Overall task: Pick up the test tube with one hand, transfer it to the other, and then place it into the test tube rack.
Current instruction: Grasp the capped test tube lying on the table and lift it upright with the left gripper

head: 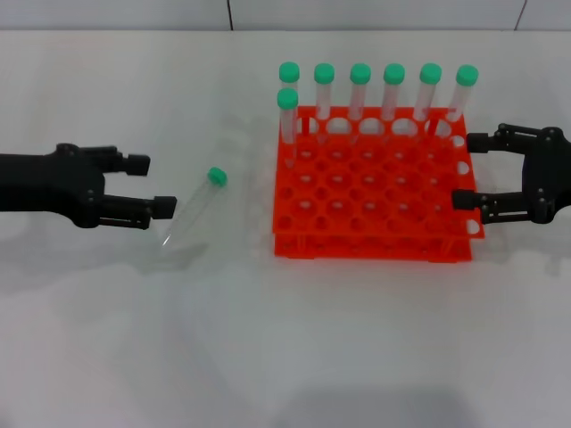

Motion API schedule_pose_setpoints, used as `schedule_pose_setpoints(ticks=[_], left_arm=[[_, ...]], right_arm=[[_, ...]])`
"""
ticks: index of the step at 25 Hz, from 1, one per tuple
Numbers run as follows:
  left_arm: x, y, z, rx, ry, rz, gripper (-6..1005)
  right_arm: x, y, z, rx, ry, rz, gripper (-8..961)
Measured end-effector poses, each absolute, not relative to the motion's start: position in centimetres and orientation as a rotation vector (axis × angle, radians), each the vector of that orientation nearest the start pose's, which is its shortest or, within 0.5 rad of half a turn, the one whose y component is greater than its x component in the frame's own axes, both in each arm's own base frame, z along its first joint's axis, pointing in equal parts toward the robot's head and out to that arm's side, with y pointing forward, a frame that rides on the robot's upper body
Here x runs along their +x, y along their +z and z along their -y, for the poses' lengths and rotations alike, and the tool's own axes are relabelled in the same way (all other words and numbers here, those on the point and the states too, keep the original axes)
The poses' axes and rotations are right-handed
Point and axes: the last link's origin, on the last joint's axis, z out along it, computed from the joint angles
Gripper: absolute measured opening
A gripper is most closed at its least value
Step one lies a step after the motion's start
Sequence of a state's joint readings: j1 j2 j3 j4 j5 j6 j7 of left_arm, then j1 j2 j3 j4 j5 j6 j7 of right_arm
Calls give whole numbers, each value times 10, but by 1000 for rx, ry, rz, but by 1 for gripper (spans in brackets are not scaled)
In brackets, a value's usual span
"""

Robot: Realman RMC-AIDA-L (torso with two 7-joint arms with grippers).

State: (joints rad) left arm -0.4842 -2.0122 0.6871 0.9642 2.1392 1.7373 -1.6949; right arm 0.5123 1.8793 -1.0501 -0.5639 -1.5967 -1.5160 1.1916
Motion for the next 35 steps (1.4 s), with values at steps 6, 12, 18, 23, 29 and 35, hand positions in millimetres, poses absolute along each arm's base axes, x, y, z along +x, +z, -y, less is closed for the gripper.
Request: schedule_pose_setpoints(ticks=[6, 12, 18, 23, 29, 35], left_arm=[[-250, 69, -335, -2744, -252, 1061, 875], [-242, 74, -355, -2598, 58, 1320, 875], [-239, 64, -370, -2469, 287, 1361, 874], [-234, 46, -374, -2453, 417, 1318, 874], [-227, 28, -384, -2449, 448, 1317, 874], [-225, 13, -388, -2405, 507, 1325, 875]], right_arm=[[266, 43, -347, -2721, 674, -276, 870], [266, 43, -347, -2716, 665, -263, 870], [264, 39, -347, -2715, 669, -248, 869], [263, 37, -348, -2712, 670, -243, 869], [263, 33, -348, -2706, 671, -249, 869], [262, 30, -348, -2703, 667, -245, 869]])
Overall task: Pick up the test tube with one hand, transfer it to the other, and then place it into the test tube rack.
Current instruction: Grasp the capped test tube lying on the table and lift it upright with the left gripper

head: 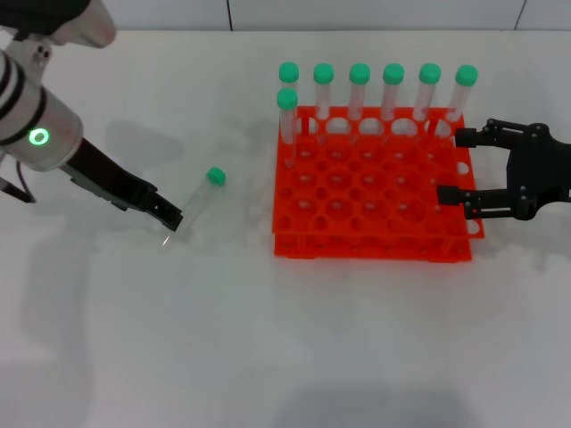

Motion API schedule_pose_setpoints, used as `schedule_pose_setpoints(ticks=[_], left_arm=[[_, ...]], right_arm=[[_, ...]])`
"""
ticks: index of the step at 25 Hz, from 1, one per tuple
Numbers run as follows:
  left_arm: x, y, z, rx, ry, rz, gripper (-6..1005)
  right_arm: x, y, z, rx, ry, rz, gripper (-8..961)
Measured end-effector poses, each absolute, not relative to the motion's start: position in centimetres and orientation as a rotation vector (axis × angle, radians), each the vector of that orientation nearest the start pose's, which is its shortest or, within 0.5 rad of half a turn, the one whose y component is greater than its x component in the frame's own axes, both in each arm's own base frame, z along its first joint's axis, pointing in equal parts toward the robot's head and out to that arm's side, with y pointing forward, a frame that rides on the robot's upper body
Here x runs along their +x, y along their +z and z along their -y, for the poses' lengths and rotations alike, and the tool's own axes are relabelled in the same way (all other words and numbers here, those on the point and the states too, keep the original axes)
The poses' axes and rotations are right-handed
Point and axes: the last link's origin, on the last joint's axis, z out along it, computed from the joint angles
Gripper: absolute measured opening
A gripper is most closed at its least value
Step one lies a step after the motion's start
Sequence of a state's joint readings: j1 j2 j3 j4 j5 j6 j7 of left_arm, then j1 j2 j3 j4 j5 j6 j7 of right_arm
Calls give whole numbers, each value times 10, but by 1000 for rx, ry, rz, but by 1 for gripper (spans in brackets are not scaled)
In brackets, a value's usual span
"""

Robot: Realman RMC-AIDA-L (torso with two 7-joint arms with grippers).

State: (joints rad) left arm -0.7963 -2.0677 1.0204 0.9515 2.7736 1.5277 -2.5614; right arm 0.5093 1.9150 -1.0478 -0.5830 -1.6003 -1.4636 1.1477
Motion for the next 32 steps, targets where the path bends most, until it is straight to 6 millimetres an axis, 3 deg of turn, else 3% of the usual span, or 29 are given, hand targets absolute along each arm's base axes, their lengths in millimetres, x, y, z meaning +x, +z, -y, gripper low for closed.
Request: schedule_pose_setpoints(ticks=[17, 26, 32], left_arm=[[-207, -16, -391, -2423, 567, 1261, 855], [-212, -24, -384, -2414, 631, 1313, 499], [-216, -24, -384, -2356, 695, 1310, 493]], right_arm=[[263, 26, -349, -2687, 654, -242, 869], [263, 26, -350, -2687, 652, -240, 870], [263, 26, -350, -2687, 652, -240, 870]])
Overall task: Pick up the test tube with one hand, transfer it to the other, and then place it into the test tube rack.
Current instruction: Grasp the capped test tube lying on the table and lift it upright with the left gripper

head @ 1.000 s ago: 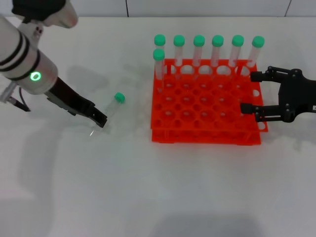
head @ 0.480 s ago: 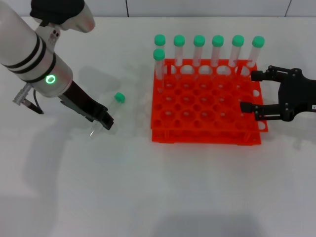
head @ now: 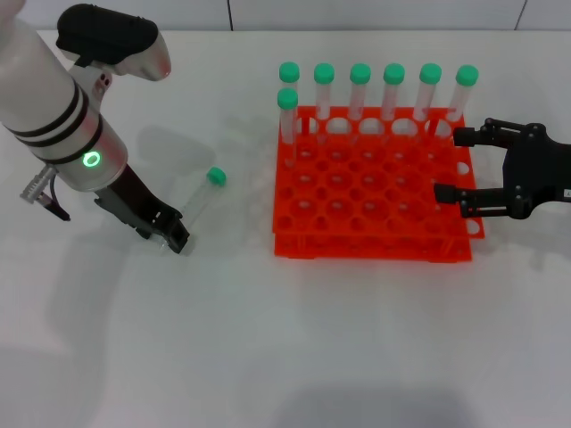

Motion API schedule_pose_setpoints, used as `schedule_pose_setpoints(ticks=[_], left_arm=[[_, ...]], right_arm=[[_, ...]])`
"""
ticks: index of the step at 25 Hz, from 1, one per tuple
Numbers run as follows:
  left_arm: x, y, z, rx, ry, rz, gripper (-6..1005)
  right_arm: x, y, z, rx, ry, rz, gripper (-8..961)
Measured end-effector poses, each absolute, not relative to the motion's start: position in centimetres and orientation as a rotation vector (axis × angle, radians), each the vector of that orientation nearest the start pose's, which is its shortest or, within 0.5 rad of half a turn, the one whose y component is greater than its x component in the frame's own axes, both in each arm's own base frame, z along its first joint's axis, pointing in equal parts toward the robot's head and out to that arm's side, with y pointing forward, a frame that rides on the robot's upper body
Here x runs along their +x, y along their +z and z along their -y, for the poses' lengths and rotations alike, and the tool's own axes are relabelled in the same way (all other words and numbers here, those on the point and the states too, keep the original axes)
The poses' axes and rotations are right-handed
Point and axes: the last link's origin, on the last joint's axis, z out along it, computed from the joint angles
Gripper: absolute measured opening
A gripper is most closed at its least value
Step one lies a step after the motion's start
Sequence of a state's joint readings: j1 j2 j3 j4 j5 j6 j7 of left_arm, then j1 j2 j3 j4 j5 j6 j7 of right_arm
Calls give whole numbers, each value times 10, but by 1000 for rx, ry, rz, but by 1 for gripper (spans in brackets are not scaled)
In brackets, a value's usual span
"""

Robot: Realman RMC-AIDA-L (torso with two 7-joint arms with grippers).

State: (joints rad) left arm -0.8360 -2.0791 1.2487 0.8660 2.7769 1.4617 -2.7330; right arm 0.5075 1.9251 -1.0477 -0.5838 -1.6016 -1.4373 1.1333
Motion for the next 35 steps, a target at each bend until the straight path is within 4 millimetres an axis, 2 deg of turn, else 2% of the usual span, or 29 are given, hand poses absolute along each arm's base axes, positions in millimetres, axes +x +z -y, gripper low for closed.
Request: schedule_pose_setpoints(ticks=[20, 26, 28, 35], left_arm=[[-214, -28, -387, -2352, 696, 1287, 474], [-212, -29, -388, -2355, 704, 1271, 298], [-213, -30, -388, -2354, 699, 1271, 184], [-207, -25, -393, -2352, 643, 1237, 185]], right_arm=[[264, 26, -351, -2676, 640, -243, 870], [265, 27, -352, -2675, 639, -242, 869], [265, 27, -352, -2675, 638, -242, 869], [269, 29, -349, -2667, 637, -256, 869]])
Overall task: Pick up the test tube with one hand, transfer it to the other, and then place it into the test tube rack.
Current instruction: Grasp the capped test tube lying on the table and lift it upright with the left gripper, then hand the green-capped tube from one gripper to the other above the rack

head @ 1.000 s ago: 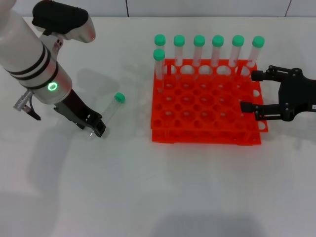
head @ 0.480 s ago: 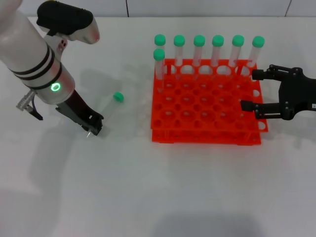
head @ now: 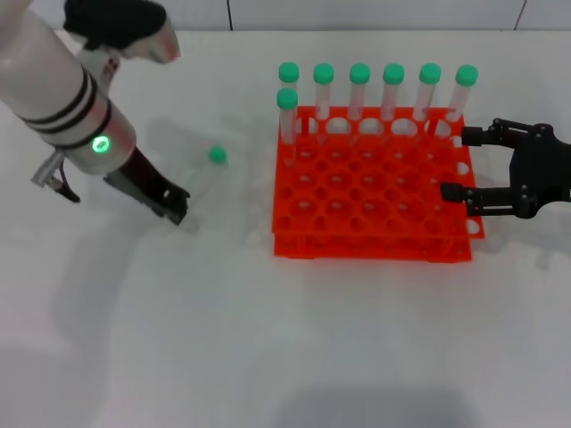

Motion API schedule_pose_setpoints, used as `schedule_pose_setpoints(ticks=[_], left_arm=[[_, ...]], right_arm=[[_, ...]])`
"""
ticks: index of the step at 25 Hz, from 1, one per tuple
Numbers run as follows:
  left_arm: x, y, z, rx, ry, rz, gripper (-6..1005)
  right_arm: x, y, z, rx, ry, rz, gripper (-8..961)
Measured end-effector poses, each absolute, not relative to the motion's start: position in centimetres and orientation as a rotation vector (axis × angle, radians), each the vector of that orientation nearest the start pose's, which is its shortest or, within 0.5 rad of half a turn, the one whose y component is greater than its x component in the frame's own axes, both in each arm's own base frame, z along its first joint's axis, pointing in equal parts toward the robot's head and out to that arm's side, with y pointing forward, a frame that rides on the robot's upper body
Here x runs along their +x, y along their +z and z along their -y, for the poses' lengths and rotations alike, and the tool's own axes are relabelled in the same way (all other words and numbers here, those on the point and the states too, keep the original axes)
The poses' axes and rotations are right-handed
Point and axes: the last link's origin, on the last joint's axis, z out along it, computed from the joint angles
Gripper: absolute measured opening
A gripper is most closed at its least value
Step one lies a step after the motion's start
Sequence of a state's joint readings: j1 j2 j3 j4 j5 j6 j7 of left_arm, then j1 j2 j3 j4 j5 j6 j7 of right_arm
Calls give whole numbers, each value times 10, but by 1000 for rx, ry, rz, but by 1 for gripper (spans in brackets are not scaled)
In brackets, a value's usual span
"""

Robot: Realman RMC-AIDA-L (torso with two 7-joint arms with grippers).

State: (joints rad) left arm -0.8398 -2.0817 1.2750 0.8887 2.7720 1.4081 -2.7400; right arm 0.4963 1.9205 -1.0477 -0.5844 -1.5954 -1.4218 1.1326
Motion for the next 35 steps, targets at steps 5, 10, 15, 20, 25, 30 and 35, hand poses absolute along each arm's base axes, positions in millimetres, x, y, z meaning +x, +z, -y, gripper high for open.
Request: schedule_pose_setpoints(ticks=[5, 10, 15, 20, 25, 30, 35], left_arm=[[-190, -3, -401, -2362, 438, 1117, 184], [-172, 17, -406, -2387, 145, 939, 184], [-167, 25, -409, -2410, -14, 826, 185], [-164, 38, -408, -2485, -371, 650, 185], [-161, 29, -409, -2610, -505, 576, 185], [-155, 12, -412, -2724, -490, 532, 184], [-148, -8, -414, -2862, -406, 442, 184]], right_arm=[[268, 29, -349, -2667, 642, -254, 869], [266, 28, -348, -2672, 652, -254, 869], [264, 26, -346, -2683, 673, -253, 869], [259, 23, -345, -2696, 698, -246, 870], [254, 22, -346, -2700, 713, -241, 870], [251, 23, -346, -2705, 721, -226, 870], [248, 26, -348, -2703, 719, -207, 870]])
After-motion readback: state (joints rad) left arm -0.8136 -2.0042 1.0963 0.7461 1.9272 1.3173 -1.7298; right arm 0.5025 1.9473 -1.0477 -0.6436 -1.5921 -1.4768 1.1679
